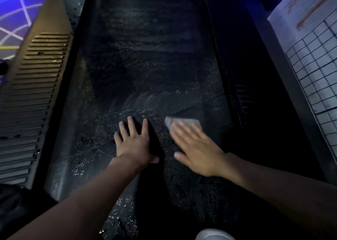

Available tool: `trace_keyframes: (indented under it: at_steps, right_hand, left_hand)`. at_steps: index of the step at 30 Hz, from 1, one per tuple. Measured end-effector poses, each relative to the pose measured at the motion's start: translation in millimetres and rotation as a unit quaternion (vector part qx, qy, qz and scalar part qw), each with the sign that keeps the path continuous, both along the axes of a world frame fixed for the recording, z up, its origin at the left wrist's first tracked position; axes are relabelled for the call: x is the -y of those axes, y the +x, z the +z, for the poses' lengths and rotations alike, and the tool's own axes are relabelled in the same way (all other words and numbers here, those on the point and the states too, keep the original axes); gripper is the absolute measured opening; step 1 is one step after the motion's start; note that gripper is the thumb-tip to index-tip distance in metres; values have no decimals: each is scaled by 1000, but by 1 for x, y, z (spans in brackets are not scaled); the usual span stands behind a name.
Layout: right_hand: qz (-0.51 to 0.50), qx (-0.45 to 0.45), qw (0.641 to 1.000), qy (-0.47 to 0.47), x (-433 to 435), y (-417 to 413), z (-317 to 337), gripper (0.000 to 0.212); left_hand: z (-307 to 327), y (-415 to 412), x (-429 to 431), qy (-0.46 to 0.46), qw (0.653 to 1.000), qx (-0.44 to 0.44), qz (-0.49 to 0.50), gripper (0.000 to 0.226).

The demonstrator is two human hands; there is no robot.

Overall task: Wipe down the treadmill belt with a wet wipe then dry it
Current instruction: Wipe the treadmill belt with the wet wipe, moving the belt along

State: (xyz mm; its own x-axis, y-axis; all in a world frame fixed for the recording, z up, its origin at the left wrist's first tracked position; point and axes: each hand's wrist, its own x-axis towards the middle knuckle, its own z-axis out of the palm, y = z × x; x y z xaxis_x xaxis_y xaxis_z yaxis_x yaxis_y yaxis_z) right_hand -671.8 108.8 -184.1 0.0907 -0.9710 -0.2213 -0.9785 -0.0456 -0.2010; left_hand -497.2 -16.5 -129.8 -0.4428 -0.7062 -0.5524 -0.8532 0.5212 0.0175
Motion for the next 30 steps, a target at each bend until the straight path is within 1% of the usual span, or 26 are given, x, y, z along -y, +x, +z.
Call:
trace_keyframes:
  at_steps: [1,2,3,4,5,6,7,9,10,11,13,14,15,17,18,19,22,23,25,26,27,28,30]
  right_hand:
    - [50,-14,999,3,-2,-1,0,71]
    - [60,-21,998,-5,2,-9,0,70]
    - [20,-29,999,-15,12,-18,-1,70]
    - [-57,-28,998,-29,21,-21,2,71]
    - [-113,-24,993,-19,25,-19,4,72]
    - [-114,-17,993,-11,25,-12,3,73]
    - [-65,-7,998,-6,23,0,3,73]
    - [68,-13,998,5,12,14,4,71]
    - [91,-11,996,1,16,7,6,70]
    - [65,-18,998,-2,25,-4,4,70]
    - [-69,-27,997,9,42,-14,8,72]
    - [-90,-25,995,17,44,-10,8,73]
    - [-60,-16,998,15,41,0,7,73]
    - [66,-7,998,16,28,20,6,72]
    - [103,-4,995,16,27,19,8,71]
    - [100,-6,995,11,33,11,7,70]
    - [-63,-33,997,16,55,1,7,68]
    - [-62,-25,998,16,55,7,6,69]
    - [43,7,999,17,44,27,5,70]
    - [93,8,995,17,41,30,7,70]
    - [112,10,994,11,45,26,8,70]
    - [82,1,997,9,54,18,6,70]
    - [-41,-14,999,16,67,13,9,72]
  left_hand:
    - [0,3,-1,2,1000,-5,12,132]
    - [-1,6,0,3,1000,-15,18,131]
    - [-2,9,1,5,999,-26,20,132]
    - [-3,12,3,7,999,-33,20,132]
    - [-3,14,4,13,999,-36,20,133]
    - [-3,14,4,17,999,-37,21,133]
    - [-2,15,6,18,999,-39,20,133]
    - [-1,18,10,21,999,-39,13,132]
    - [-1,21,13,19,999,-38,12,133]
    - [-2,24,15,15,999,-38,12,134]
    - [-1,28,17,9,999,-35,21,136]
    - [-1,28,17,4,999,-27,28,136]
    - [-1,27,16,-3,999,-15,40,135]
    - [1,26,14,2,997,8,77,134]
    - [2,28,14,10,996,10,94,133]
    - [1,30,15,15,995,6,100,133]
    - [1,36,18,8,995,-15,102,129]
    - [1,36,19,2,994,-19,105,127]
    - [3,37,22,-12,994,-26,102,123]
    - [3,39,23,-21,994,-30,99,122]
    - [4,43,25,-29,994,-33,98,122]
    - [3,46,26,-34,994,-34,97,122]
    - [2,49,28,-31,994,-23,105,124]
